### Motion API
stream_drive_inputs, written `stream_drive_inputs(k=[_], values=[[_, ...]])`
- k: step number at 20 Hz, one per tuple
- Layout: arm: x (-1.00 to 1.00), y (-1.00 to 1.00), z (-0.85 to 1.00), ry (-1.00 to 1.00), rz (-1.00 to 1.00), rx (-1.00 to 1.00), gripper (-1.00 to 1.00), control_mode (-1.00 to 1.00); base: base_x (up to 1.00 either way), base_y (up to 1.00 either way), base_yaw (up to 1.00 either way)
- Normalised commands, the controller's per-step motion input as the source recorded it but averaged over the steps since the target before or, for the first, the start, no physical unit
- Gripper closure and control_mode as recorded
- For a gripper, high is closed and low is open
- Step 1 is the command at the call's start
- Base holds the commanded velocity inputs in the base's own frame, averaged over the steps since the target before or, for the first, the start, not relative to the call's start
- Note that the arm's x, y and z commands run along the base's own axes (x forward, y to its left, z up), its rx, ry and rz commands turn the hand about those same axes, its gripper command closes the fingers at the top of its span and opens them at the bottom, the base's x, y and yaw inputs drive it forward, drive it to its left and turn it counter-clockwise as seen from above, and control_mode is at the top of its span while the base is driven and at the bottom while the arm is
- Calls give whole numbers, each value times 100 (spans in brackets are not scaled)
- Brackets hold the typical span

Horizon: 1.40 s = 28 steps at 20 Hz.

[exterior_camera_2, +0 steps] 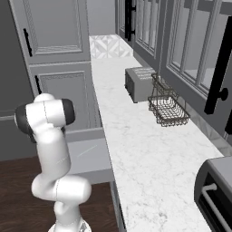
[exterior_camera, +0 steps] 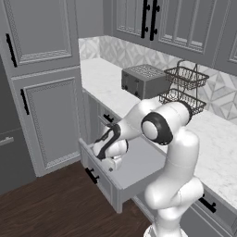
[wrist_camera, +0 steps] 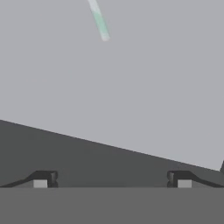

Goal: Take a straw from the drawer in front and place it inside the glass cup on the dining counter.

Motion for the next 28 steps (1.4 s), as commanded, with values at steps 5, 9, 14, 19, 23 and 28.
stream_drive_inputs(k=[5,9,14,19,23,28], values=[[0,50,-16,3,0,9,-100,-100,0,0,0],[-1,55,-16,4,0,9,-100,-100,0,0,0],[-4,64,-10,5,0,8,-100,-100,0,0,0],[-7,73,-9,5,0,4,-100,-100,0,0,0],[-8,70,-9,5,0,3,-100,-100,0,0,0],[-7,70,-3,4,0,1,-100,-100,0,0,0]])
